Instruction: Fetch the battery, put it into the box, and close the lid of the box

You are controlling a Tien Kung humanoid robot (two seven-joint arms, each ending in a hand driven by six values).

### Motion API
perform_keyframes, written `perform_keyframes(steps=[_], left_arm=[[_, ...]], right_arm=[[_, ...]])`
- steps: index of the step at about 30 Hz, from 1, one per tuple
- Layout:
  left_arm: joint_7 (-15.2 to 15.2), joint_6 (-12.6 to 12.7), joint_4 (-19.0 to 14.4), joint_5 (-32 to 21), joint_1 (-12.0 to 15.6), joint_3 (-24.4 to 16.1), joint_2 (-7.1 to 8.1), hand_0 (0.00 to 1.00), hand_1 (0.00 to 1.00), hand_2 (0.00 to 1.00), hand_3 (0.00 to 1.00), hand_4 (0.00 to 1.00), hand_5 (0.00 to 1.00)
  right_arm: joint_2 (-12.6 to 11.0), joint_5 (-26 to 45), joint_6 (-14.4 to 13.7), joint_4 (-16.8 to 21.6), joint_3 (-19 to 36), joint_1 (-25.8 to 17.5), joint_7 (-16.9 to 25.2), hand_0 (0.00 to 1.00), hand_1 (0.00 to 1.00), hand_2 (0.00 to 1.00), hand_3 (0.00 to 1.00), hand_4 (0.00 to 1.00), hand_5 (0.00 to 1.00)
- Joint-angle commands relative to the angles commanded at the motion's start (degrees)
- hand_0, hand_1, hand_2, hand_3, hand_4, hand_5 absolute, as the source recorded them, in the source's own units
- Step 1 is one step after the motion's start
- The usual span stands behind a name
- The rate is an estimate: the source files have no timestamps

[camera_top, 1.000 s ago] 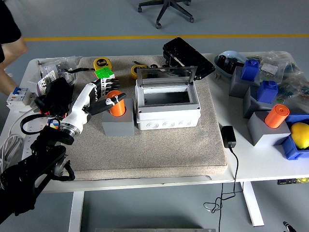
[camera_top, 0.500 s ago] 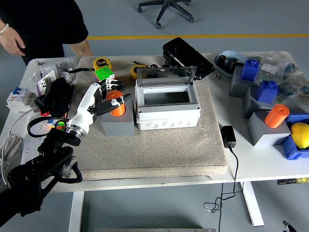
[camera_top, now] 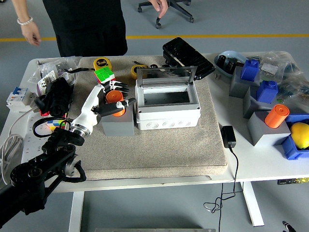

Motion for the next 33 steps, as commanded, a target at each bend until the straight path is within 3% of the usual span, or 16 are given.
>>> perform_keyframes(steps=[4, 5, 10, 11, 16, 17, 22, 23, 28, 29, 33], left_arm=[[0.1, -0.5, 0.5, -1.4, -0.4, 0.3, -0.18, 0.528, 0.527, 0.549, 0.560, 0.998, 0.107], [0.1, -0.6, 0.6, -1.6, -0.5, 0.4, -0.22, 0.450, 0.499, 0.531, 0.541, 0.998, 0.002], [0.1, -1.0, 1.0, -2.5, -0.8, 1.2, -0.44, 0.450, 0.499, 0.531, 0.541, 0.998, 0.002], [0.0, -1.0, 1.1, -2.7, -0.8, 1.3, -0.47, 0.450, 0.474, 0.474, 0.503, 0.957, 0.002], [-0.3, -0.9, 1.3, -3.2, -1.2, 1.7, -0.63, 0.450, 0.474, 0.474, 0.503, 0.957, 0.002], [-0.3, -0.9, 1.4, -3.3, -1.3, 1.7, -0.67, 0.436, 0.426, 0.410, 0.434, 0.935, 0.002], [-0.5, -0.5, 1.8, -3.7, -1.8, 2.2, -0.91, 0.436, 0.426, 0.410, 0.434, 0.935, 0.002], [-0.5, -0.4, 2.0, -3.9, -1.9, 2.3, -1.02, 0.362, 0.378, 0.363, 0.299, 0.820, 0.002], [-0.5, 0.0, 2.6, -4.5, -2.3, 3.0, -1.37, 0.362, 0.378, 0.363, 0.299, 0.820, 0.002], [-0.5, 0.2, 2.7, -4.6, -2.4, 3.1, -1.41, 0.267, 0.289, 0.273, 0.196, 0.410, 0.002], [-0.5, 0.3, 3.1, -4.6, -2.7, 3.3, -1.66, 0.267, 0.289, 0.273, 0.196, 0.410, 0.002]], right_arm=[[0.0, 0.0, 0.0, 0.0, 0.0, 0.0, 0.0, 0.658, 0.636, 0.640, 0.535, 0.875, 0.442], [0.0, 0.0, 0.0, 0.0, 0.0, 0.0, 0.0, 0.658, 0.636, 0.640, 0.535, 0.875, 0.442], [0.0, 0.0, 0.0, 0.0, -0.1, 0.0, 0.0, 0.658, 0.636, 0.640, 0.535, 0.875, 0.442], [0.0, 0.0, 0.0, 0.0, -0.1, 0.0, 0.0, 0.658, 0.636, 0.639, 0.534, 0.875, 0.442], [0.0, 0.1, 0.1, 0.0, -0.2, 0.0, 0.0, 0.658, 0.636, 0.639, 0.534, 0.875, 0.442], [0.0, 0.1, 0.1, 0.0, -0.2, 0.0, -0.1, 0.658, 0.636, 0.639, 0.535, 0.875, 0.441], [0.0, 0.0, 0.0, 0.0, -0.1, 0.1, 0.0, 0.658, 0.636, 0.639, 0.535, 0.875, 0.441], [0.0, 0.0, 0.0, 0.0, -0.1, 0.1, 0.0, 0.658, 0.636, 0.639, 0.535, 0.875, 0.442], [0.0, 0.0, 0.0, 0.0, -0.1, 0.1, 0.1, 0.658, 0.636, 0.639, 0.535, 0.875, 0.442], [0.0, 0.0, 0.0, 0.0, -0.1, 0.1, 0.1, 0.658, 0.636, 0.639, 0.534, 0.875, 0.442], [0.1, 0.0, 0.1, 0.0, -0.4, 0.1, 0.1, 0.658, 0.636, 0.639, 0.534, 0.875, 0.442]])
